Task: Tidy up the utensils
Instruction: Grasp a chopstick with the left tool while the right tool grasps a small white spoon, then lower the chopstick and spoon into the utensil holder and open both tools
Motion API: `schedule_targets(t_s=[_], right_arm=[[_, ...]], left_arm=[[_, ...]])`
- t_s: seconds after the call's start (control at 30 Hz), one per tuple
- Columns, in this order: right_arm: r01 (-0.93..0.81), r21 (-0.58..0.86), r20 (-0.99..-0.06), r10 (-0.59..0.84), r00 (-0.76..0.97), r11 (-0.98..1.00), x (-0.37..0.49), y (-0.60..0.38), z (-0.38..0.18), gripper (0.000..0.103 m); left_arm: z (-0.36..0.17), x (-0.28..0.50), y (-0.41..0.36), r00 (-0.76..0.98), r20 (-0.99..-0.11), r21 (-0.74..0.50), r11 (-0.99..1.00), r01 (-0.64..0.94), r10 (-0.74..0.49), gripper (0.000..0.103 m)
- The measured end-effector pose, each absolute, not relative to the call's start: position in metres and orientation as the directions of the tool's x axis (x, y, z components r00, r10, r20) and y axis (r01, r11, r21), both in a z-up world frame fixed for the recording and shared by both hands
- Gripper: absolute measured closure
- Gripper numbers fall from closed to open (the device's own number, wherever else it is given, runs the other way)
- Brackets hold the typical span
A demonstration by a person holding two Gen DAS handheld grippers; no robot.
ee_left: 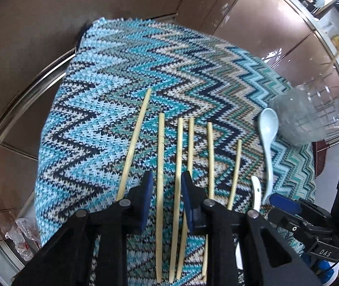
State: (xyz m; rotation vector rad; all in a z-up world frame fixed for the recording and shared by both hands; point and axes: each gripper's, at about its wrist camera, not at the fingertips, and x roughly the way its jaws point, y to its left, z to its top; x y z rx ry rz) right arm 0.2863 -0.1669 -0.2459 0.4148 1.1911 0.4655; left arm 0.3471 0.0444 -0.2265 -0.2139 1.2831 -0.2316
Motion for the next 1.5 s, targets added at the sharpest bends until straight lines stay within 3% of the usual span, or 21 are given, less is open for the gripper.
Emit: schedule_targets(t_s=[0.4,0.57,1.03,1.5], right_arm=[[-0.121,0.553,-0.791,0.565,0.236,0.825,0.315,-0.149,-0.268,0.067],[-0.107,0.581,-0.777,0.589,0.222,0.807,0.319,-0.157,-0.273,0.084],[-0.148,0.567,-0.787,0.586,0.193,0.811,0.324,-0.146,-0.276,0.085],[-0.371,0.431,-0.712,0.563,0.42,0.822,0.243,-0.144,-0.218,0.096]], left_arm=[[-0.241,0.366,0.044,0.226,-0.931,-0.286,0.957,0.04,-0.287,0.087],[-0.243,0.369,0.042,0.221,-0.937,-0.266,0.963,0.047,-0.27,0.092],[-0.243,0.363,0.034,0.255,-0.943,-0.213,0.976,0.038,-0.215,0.098],[-0.174,0.286,0.058,0.548,-0.771,-0.323,0.941,0.101,-0.324,0.098]])
